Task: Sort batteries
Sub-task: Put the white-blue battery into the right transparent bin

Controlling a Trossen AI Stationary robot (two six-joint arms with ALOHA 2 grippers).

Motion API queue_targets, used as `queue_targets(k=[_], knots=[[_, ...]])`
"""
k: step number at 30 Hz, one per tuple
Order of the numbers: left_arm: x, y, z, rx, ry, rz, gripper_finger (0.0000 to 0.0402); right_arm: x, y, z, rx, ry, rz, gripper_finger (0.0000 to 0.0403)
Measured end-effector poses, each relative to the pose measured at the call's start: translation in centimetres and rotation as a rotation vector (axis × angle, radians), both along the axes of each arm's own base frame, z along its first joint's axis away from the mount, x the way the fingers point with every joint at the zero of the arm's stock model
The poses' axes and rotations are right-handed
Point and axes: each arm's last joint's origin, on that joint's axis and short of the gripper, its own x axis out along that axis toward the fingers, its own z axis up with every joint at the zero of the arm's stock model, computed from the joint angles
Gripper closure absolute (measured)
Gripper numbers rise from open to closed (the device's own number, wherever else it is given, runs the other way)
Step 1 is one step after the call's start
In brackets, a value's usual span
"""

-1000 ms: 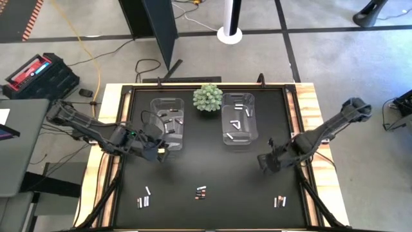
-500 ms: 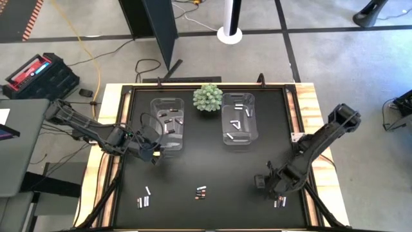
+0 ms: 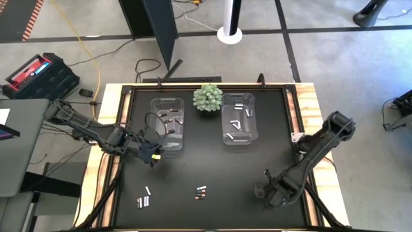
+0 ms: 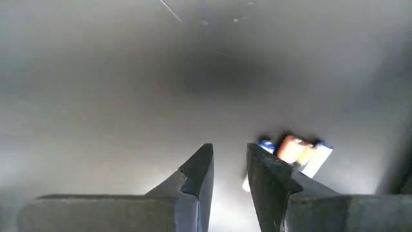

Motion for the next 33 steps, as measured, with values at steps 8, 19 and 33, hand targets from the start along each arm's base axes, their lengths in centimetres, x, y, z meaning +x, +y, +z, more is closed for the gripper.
queue_targets(k=[8,19,33], knots=[[0.4,-0.1,0.2,-0.013,-0.043,-0.007,0.0290,-0.3,1.9,-1.0,0.038,-0.037,0.088,0.0292],[0.4,-0.2,0.3,-0.026,-0.056,0.005,0.0290,-0.2,2.5,-3.0,0.023,0.060,0.071,0.0292],[0.4,-0.2,0.3,-0.040,-0.059,0.018,0.0290,-0.4,2.3,-3.0,-0.002,0.083,0.071,0.0292]])
